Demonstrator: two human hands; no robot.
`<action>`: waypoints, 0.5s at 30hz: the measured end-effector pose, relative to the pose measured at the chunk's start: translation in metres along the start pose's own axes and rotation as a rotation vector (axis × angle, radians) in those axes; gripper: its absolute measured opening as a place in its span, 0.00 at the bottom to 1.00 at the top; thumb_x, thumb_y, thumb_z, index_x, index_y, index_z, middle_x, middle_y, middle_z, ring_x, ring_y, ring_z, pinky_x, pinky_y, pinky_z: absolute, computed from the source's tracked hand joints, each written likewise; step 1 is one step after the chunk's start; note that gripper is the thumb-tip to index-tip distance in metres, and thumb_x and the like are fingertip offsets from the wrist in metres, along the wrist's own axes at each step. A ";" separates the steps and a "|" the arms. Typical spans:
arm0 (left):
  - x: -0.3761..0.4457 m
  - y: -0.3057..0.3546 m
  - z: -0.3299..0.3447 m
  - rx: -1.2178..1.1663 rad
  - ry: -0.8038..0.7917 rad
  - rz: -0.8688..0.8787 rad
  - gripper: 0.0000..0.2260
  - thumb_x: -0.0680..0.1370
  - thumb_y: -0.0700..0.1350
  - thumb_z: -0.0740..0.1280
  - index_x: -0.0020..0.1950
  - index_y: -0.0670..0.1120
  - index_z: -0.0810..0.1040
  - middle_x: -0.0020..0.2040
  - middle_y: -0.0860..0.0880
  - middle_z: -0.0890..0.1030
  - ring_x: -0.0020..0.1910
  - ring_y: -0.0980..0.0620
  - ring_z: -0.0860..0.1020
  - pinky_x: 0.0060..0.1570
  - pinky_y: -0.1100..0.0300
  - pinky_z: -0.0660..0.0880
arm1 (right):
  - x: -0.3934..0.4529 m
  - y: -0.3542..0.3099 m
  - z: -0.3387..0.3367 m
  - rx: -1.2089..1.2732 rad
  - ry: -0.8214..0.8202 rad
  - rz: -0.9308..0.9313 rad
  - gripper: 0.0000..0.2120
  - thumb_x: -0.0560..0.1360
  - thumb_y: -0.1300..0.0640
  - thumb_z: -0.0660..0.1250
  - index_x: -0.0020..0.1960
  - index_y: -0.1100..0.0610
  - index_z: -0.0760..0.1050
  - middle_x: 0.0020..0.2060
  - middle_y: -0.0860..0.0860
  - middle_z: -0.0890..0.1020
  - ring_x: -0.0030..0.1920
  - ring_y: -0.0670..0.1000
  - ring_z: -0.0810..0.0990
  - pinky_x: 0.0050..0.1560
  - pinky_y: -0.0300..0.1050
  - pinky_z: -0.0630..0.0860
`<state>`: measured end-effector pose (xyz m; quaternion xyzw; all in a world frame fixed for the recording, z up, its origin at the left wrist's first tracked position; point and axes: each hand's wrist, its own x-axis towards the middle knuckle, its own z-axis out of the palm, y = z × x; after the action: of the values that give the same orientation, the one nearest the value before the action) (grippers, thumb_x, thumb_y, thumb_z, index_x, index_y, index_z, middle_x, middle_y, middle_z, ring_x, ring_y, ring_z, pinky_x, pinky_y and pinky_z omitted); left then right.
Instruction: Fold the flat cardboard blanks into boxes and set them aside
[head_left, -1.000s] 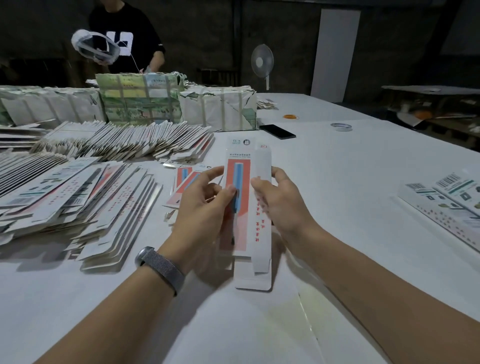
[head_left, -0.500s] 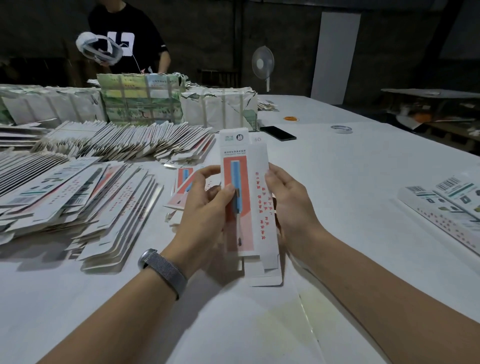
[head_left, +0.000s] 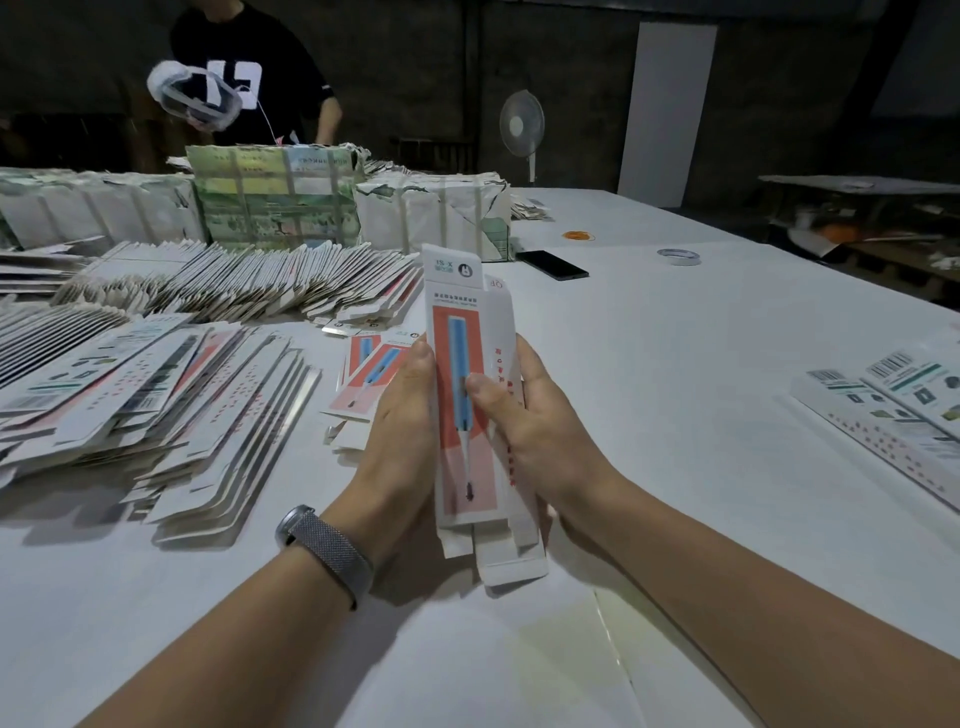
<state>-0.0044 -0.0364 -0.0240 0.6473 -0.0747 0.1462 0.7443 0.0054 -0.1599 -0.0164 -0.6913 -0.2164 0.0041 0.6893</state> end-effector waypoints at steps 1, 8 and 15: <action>0.000 0.000 0.000 -0.010 -0.017 -0.022 0.21 0.80 0.65 0.55 0.61 0.57 0.81 0.55 0.51 0.86 0.54 0.49 0.85 0.54 0.51 0.83 | -0.001 -0.001 0.000 0.007 -0.009 0.001 0.16 0.81 0.46 0.63 0.67 0.36 0.66 0.54 0.41 0.82 0.55 0.45 0.83 0.48 0.41 0.83; -0.003 0.001 0.001 -0.047 -0.032 -0.057 0.22 0.74 0.66 0.56 0.56 0.57 0.82 0.52 0.53 0.87 0.52 0.52 0.86 0.51 0.57 0.83 | -0.005 -0.005 -0.001 0.126 -0.073 0.041 0.21 0.83 0.53 0.61 0.73 0.45 0.60 0.60 0.49 0.78 0.57 0.49 0.83 0.48 0.39 0.82; -0.004 -0.002 0.004 -0.024 0.025 -0.080 0.17 0.82 0.61 0.55 0.57 0.56 0.80 0.57 0.49 0.86 0.53 0.51 0.85 0.54 0.54 0.82 | -0.006 -0.005 -0.001 0.156 -0.114 0.058 0.16 0.84 0.56 0.60 0.69 0.45 0.62 0.61 0.52 0.78 0.55 0.48 0.83 0.49 0.38 0.81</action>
<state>-0.0070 -0.0414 -0.0265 0.6391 -0.0412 0.1233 0.7581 -0.0012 -0.1626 -0.0133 -0.6401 -0.2343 0.0801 0.7273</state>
